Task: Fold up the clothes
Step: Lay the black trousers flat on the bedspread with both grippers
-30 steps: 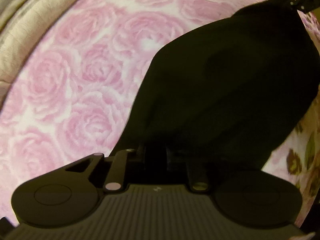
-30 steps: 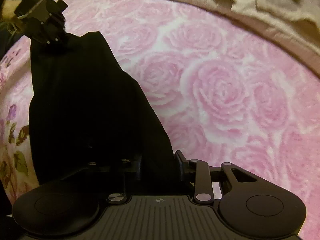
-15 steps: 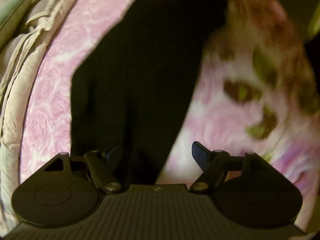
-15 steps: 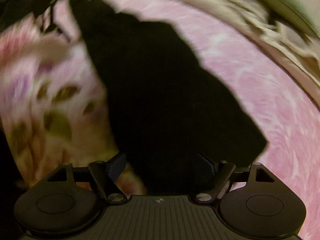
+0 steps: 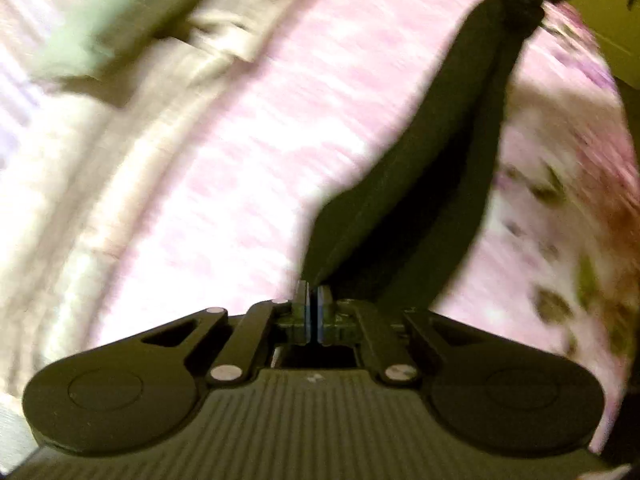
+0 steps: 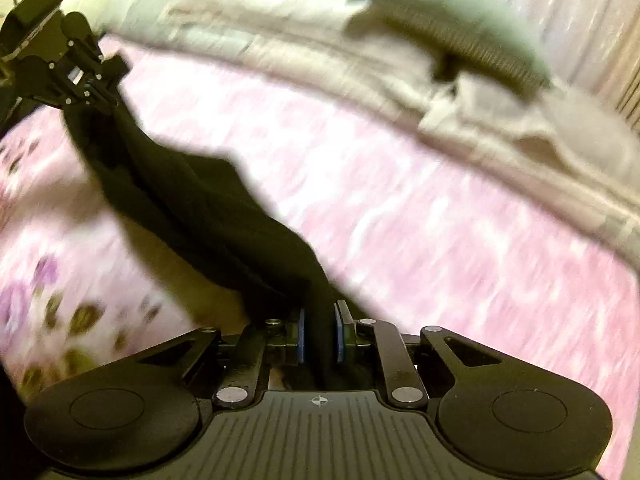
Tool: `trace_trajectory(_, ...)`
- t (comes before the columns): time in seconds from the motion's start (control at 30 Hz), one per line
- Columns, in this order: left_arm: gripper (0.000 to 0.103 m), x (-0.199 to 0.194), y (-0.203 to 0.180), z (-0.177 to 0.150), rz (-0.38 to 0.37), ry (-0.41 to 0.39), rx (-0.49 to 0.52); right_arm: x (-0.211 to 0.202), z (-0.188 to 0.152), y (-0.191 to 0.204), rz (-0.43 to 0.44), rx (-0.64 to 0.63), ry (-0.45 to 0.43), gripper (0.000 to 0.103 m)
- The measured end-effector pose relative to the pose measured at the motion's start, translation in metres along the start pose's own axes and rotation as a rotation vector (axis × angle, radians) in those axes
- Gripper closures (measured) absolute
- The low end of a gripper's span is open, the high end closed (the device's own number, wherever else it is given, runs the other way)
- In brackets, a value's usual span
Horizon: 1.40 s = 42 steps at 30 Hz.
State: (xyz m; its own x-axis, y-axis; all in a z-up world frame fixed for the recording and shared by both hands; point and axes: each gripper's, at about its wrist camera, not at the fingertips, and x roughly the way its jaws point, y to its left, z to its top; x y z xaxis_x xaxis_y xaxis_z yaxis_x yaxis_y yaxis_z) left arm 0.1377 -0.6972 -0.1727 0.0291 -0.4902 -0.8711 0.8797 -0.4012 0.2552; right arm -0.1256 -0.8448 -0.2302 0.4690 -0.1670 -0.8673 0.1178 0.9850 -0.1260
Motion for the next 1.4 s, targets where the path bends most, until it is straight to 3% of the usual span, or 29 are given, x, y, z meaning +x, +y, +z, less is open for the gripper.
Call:
trace_trajectory(0.2,0.097,0.052,0.069,0.050,0.154,0.022,-0.057,0.021,0.078,-0.080,-0.033,0.054,-0.090,0.087)
trace_trajectory(0.23,0.096,0.060,0.070,0.050,0.190,0.037,-0.072,0.031,0.090,-0.095,-0.061,0.067,-0.092,0.082)
trace_trajectory(0.27,0.096,0.068,0.071,0.050,0.226,0.051,-0.086,0.042,0.100,-0.108,-0.106,0.077,-0.084,0.069)
trace_trajectory(0.33,0.072,0.085,0.074,0.050,0.297,0.080,-0.115,0.054,0.106,-0.121,-0.142,0.091,-0.088,0.049)
trace_trajectory(0.4,0.066,0.082,0.068,0.044,0.306,0.052,-0.164,0.050,0.099,-0.125,-0.107,0.113,-0.104,0.045)
trace_trajectory(0.5,0.053,0.073,0.041,0.027,0.200,-0.014,-0.155,0.038,0.077,-0.117,-0.064,0.085,-0.104,0.041)
trace_trajectory(0.53,0.043,0.072,0.032,0.022,0.158,-0.030,-0.142,0.038,0.067,-0.112,-0.050,0.080,-0.089,0.031)
trace_trajectory(0.6,0.036,0.081,0.015,0.015,0.058,-0.005,-0.116,0.036,0.048,-0.104,-0.023,0.070,-0.061,0.025)
trace_trajectory(0.7,0.036,0.108,0.005,0.006,-0.028,0.051,-0.100,0.053,0.042,-0.115,0.013,0.114,-0.060,0.025)
trace_trajectory(0.8,0.039,0.141,0.017,-0.006,-0.074,0.084,-0.176,0.074,0.040,-0.131,0.049,0.170,-0.068,0.025)
trace_trajectory(0.87,0.049,0.154,0.018,-0.011,-0.119,0.097,-0.199,0.088,0.039,-0.141,0.073,0.206,-0.073,0.025)
trace_trajectory(0.93,0.073,0.165,0.016,-0.016,-0.167,0.109,-0.203,0.102,0.038,-0.152,0.096,0.243,-0.078,0.025)
trace_trajectory(1.03,0.099,0.162,0.004,-0.019,-0.162,0.111,-0.167,0.133,0.045,-0.163,0.140,0.262,-0.069,0.026)
trace_trajectory(1.1,0.102,0.159,-0.004,-0.021,-0.158,0.113,-0.144,0.150,0.048,-0.167,0.179,0.270,-0.041,0.029)
trace_trajectory(1.13,0.102,0.151,-0.006,-0.021,-0.156,0.102,-0.144,0.154,0.049,-0.168,0.189,0.267,-0.025,0.057)
trace_trajectory(1.17,0.102,0.142,-0.007,-0.021,-0.153,0.092,-0.145,0.154,0.050,-0.167,0.188,0.261,-0.014,0.070)
trace_trajectory(1.2,0.103,0.131,-0.009,-0.020,-0.151,0.082,-0.142,0.146,0.051,-0.165,0.179,0.254,-0.014,0.073)
trace_trajectory(1.23,0.103,0.119,-0.011,-0.018,-0.154,0.072,-0.140,0.136,0.052,-0.164,0.175,0.249,-0.019,0.089)
trace_trajectory(1.4,0.103,0.053,-0.046,-0.012,-0.201,0.058,-0.077,0.052,0.034,-0.147,0.204,0.252,-0.096,0.096)
